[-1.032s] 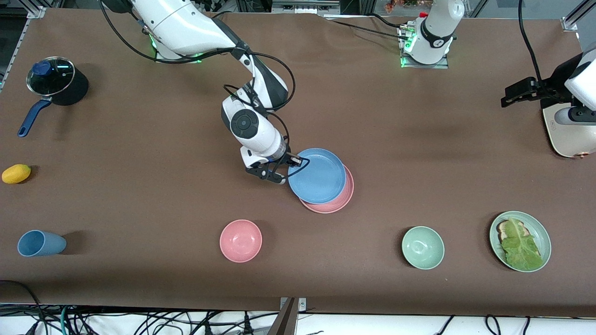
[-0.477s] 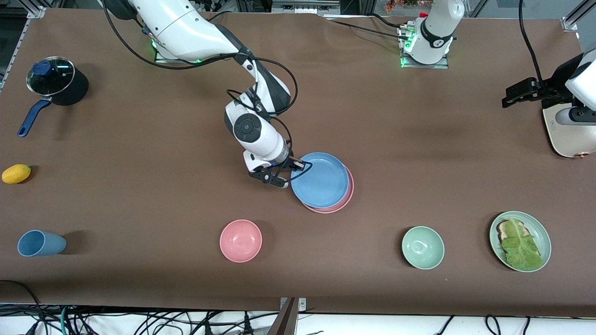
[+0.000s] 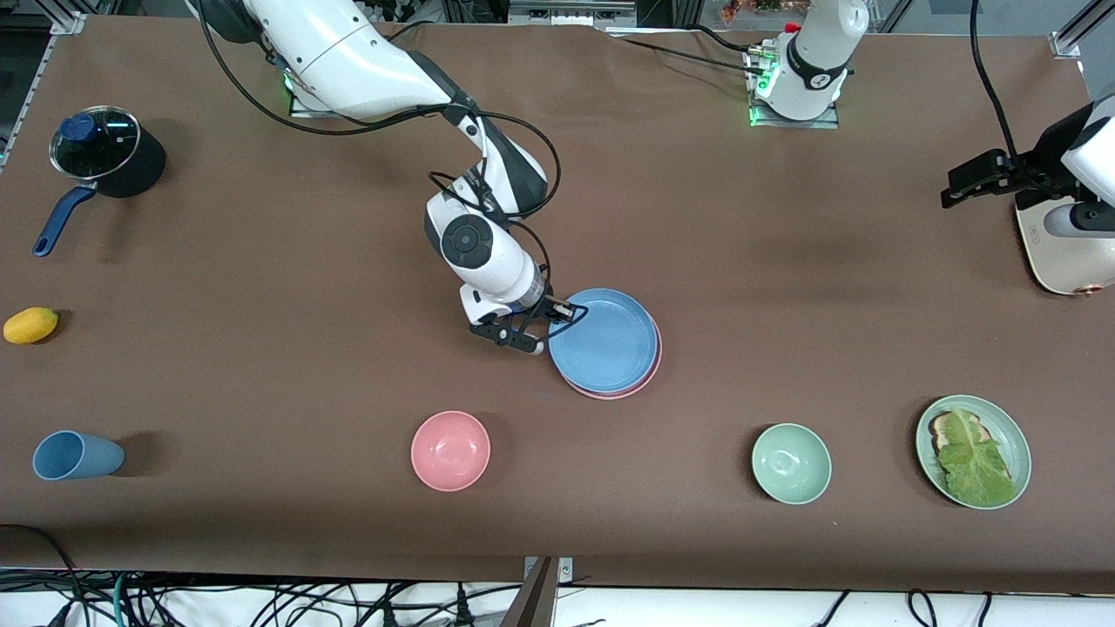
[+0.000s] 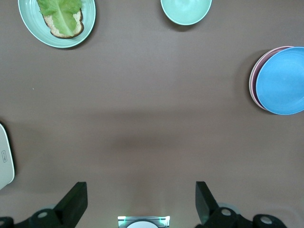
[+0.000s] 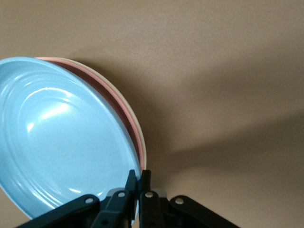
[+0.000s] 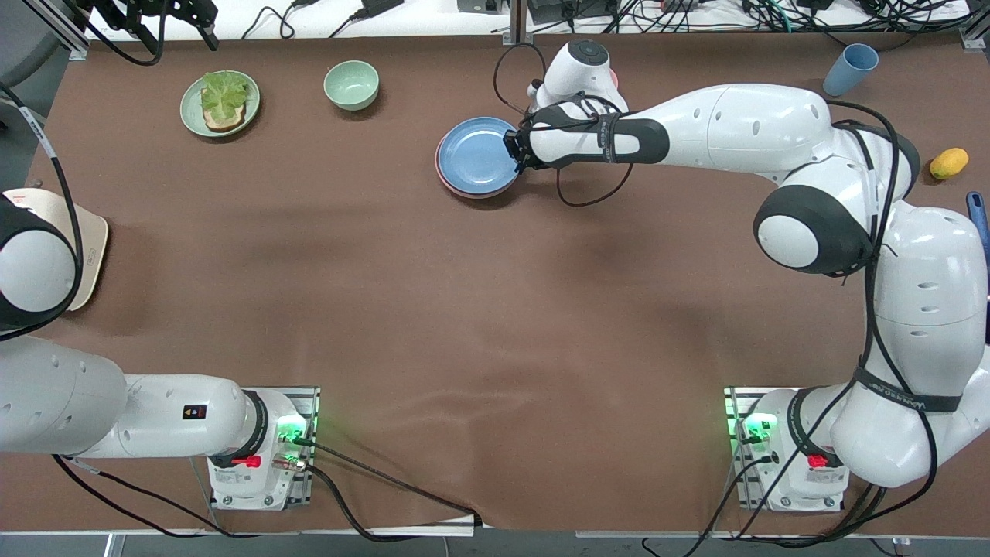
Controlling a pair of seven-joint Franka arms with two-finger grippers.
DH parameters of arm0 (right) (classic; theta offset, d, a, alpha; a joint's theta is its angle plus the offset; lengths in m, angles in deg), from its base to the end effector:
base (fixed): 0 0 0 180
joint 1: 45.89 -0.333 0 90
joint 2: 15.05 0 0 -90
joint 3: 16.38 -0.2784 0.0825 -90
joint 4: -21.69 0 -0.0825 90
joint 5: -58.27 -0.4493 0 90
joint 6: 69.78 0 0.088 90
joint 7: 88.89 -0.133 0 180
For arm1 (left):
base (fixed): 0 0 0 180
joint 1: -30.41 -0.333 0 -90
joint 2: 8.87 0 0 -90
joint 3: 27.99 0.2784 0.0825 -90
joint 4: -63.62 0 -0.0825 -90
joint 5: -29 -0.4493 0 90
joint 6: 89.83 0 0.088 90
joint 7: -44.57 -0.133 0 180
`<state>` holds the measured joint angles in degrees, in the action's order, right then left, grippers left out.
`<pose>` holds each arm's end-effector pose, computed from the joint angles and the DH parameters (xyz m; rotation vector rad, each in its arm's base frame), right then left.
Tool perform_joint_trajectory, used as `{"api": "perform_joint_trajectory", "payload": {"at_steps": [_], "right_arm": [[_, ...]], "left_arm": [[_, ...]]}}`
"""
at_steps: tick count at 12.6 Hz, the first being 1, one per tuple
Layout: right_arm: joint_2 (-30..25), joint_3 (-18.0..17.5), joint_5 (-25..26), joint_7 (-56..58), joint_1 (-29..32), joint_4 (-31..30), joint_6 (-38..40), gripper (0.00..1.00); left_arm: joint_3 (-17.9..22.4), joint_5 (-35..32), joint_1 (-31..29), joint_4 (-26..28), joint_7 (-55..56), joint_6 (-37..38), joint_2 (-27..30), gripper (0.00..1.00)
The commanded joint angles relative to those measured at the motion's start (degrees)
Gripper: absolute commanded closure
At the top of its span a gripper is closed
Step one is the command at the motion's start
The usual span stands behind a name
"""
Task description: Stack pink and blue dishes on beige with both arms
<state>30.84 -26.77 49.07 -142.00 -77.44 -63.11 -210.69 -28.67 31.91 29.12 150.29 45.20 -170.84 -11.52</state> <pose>0.5769 0.5014 0.1304 -2.7938 0.5333 0.0711 0.6115 -0.0007 0.5510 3.0822 0.0267 -0.2239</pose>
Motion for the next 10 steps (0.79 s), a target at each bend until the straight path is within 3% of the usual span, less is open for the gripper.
{"api": "perform_joint_trajectory", "payload": {"at_steps": [1, 2, 3, 7, 10], "right_arm": [[1.0, 0.3, 0.6, -0.4, -0.5, 1.9, -0.7, 0.91], [0.5, 0.3, 0.8, -0.5, -0.3, 1.9, -0.7, 0.27], [0.3, 0.5, 1.0, -0.5, -0.3, 1.8, -0.7, 0.0], [-8.0, 5.3, 1.2, 1.1, -0.1, -2.1, 3.6, 0.0], [-14.0, 10.6, 1.2, 10.4, -0.1, -2.7, 16.8, 0.0]], "left_arm": [[-0.1, -1.2, 0.1, 0.3, -0.2, -0.6, 0.4, 0.0], [-0.1, -1.2, -0.1, 0.3, -0.2, -0.6, 0.2, 0.0], [-0.1, -1.2, -0.1, 0.3, -0.2, -0.6, 0.0, 0.0], [0.0, -1.2, -0.2, 0.3, -0.2, -0.7, -0.1, 0.0], [0.0, -1.1, -0.2, 0.2, -0.2, -0.7, -0.1, 0.0]]}}
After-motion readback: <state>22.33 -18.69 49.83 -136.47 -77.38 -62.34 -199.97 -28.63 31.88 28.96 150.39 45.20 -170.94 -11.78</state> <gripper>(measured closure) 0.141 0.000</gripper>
